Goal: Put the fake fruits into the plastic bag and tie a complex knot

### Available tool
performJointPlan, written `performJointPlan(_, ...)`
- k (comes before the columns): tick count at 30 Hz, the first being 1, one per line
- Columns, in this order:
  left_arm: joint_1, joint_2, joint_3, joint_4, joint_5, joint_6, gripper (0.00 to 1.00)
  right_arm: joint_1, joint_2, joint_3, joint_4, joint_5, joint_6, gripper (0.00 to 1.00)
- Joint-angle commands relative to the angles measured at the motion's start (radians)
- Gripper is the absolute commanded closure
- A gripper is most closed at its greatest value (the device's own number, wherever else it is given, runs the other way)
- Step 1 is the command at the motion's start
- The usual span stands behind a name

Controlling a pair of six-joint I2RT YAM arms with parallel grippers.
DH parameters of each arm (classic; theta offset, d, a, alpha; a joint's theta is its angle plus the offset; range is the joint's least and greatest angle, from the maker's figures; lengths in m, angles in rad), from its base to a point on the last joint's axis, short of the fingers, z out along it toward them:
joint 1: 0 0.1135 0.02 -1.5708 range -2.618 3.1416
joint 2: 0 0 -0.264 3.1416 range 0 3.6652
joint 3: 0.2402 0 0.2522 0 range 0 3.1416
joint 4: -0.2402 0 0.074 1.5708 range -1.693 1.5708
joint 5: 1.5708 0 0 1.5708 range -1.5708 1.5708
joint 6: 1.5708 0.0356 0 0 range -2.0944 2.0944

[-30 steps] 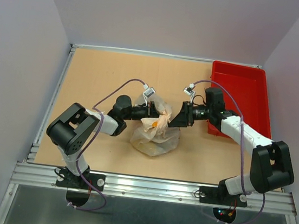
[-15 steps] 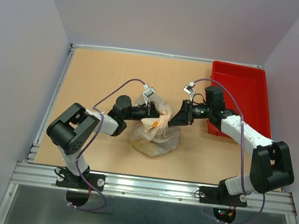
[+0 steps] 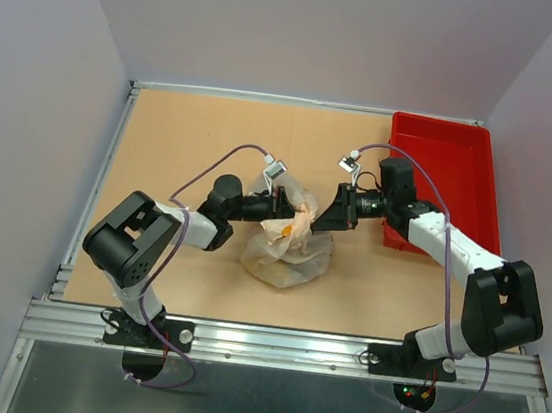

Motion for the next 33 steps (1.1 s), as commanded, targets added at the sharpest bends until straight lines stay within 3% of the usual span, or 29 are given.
performJointPlan(1,-0.011,-0.073,0.003,-0.003,0.043,0.046,0.71,0.001,-0.04,0.045,0.087,-0.008,0.008,1.0)
performJointPlan(6,-0.009,-0.112,0.003,-0.065,0.036,0.086,0.63,0.001,-0.05,0.029,0.084,-0.005,0.001,1.0)
performJointPlan(16,0.0,-0.11,0.017,-0.059,0.039,0.072,0.67,0.001,-0.044,0.026,0.082,-0.002,-0.022,1.0)
performJointPlan(17,0.002,-0.11,0.019,-0.059,0.037,0.074,0.71,0.001,-0.042,0.026,0.082,0.0,-0.024,1.0)
performJointPlan(20,0.002,-0.1,0.019,-0.03,0.039,0.058,1.0,0.002,-0.031,0.031,0.082,0.0,-0.016,1.0)
performJointPlan(21,-0.001,-0.092,0.02,0.012,0.043,0.046,1.0,0.001,-0.025,0.034,0.084,0.0,-0.012,0.85)
performJointPlan(22,-0.001,-0.084,0.023,0.034,0.048,0.032,1.0,0.004,-0.021,0.04,0.082,0.0,-0.009,0.78)
performJointPlan(24,-0.006,-0.061,0.034,0.1,0.055,-0.003,1.0,0.008,-0.011,0.046,0.084,0.001,-0.012,0.67)
performJointPlan(25,-0.006,-0.055,0.039,0.105,0.057,-0.008,1.0,0.008,-0.007,0.049,0.084,0.006,-0.013,0.67)
performJointPlan(29,-0.018,-0.026,0.06,0.157,0.08,-0.031,1.0,0.014,0.007,0.061,0.085,0.03,-0.018,0.69)
performJointPlan(32,-0.024,-0.024,0.057,0.172,0.086,-0.037,1.0,0.016,0.016,0.066,0.085,0.03,-0.018,0.83)
performJointPlan(33,-0.024,-0.024,0.053,0.177,0.089,-0.041,1.0,0.014,0.016,0.064,0.085,0.03,-0.018,0.99)
